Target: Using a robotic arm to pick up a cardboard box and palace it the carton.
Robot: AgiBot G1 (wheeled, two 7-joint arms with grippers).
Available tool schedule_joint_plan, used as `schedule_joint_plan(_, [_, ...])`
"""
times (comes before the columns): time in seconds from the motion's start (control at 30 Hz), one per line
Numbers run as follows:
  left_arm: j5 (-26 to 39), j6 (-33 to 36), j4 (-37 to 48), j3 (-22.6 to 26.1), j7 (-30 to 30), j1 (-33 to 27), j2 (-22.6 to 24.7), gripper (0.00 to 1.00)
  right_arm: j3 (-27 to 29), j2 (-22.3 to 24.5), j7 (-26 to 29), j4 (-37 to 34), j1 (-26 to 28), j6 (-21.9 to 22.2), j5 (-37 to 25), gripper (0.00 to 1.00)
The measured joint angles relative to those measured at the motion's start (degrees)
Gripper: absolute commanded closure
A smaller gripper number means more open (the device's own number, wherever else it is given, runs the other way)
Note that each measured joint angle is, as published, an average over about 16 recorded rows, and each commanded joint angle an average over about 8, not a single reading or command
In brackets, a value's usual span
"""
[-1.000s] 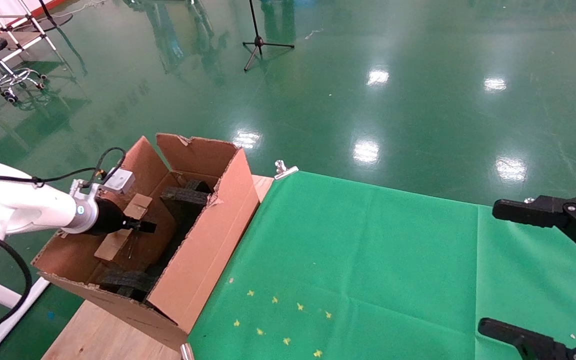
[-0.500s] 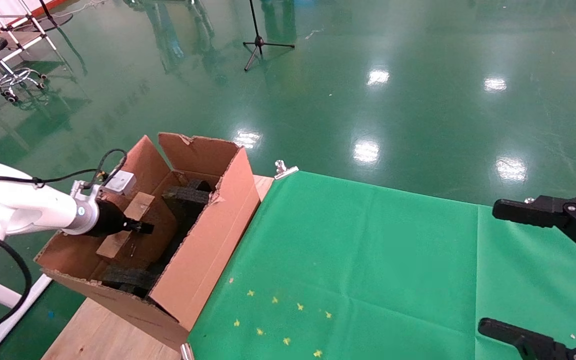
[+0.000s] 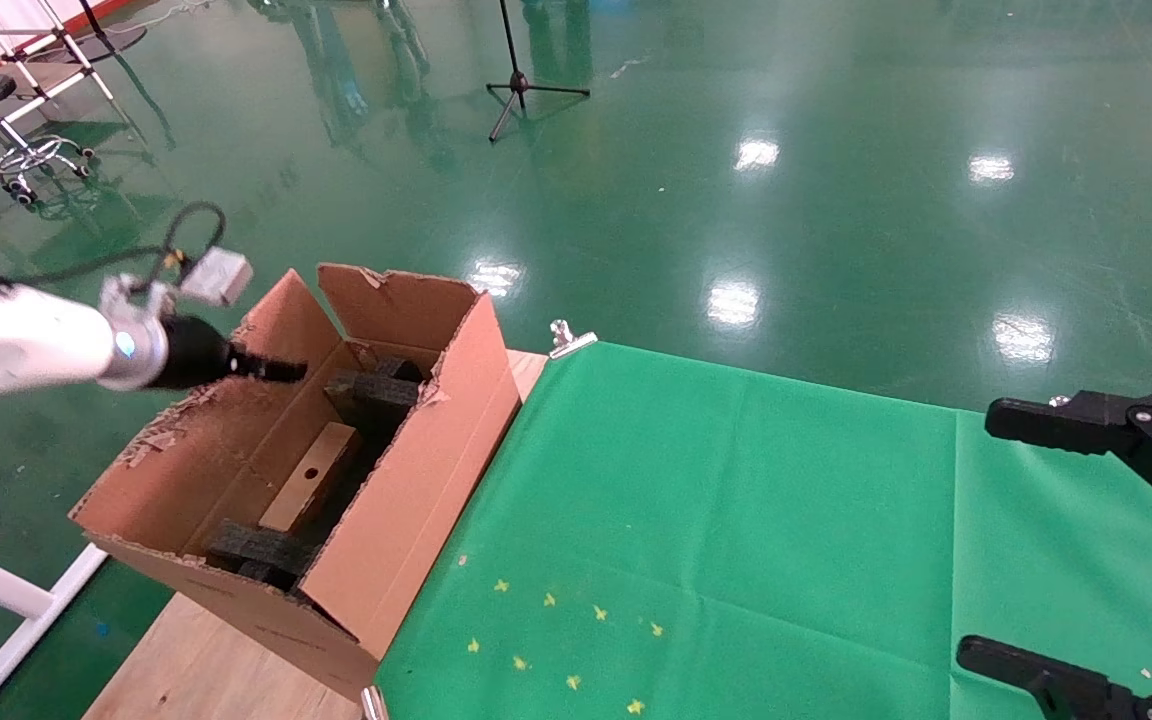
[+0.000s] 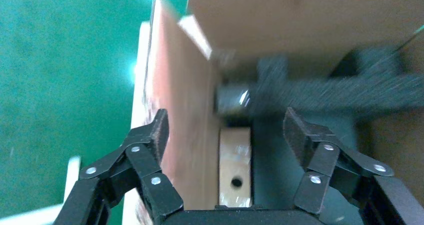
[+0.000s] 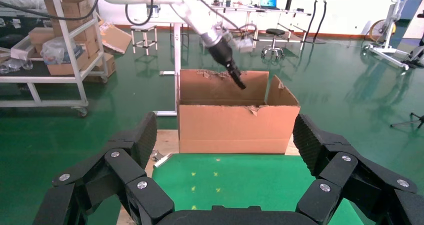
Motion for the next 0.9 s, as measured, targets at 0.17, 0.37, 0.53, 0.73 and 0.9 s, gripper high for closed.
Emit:
schedule_joint_plan(0.17, [-0.8,3.0,-5.0,-0.5,0.7,-1.5,-2.7,0.00,0.0,0.0,0.0,0.0,0.0,0.0,0.0,0.00])
schedule_joint_plan(0.37, [-1.4,5.4,-8.8,-1.0,1.3,-1.7,-4.2,0.00,0.0,0.0,0.0,0.0,0.0,0.0,0.0,0.00])
schedule_joint_plan(0.53, [-3.4,6.9,-11.2,-2.4,2.2,-0.2,-4.6,0.00,0.0,0.0,0.0,0.0,0.0,0.0,0.0,0.00])
schedule_joint_plan(0.73, [-7.4,9.6,-15.4,-5.6,4.2,3.0,-5.0,0.00,0.0,0.0,0.0,0.0,0.0,0.0,0.0,0.00])
schedule_joint_plan(0.9, [-11.7,12.4,-19.7,-8.8,6.3,6.2,-5.4,0.00,0.0,0.0,0.0,0.0,0.0,0.0,0.0,0.00])
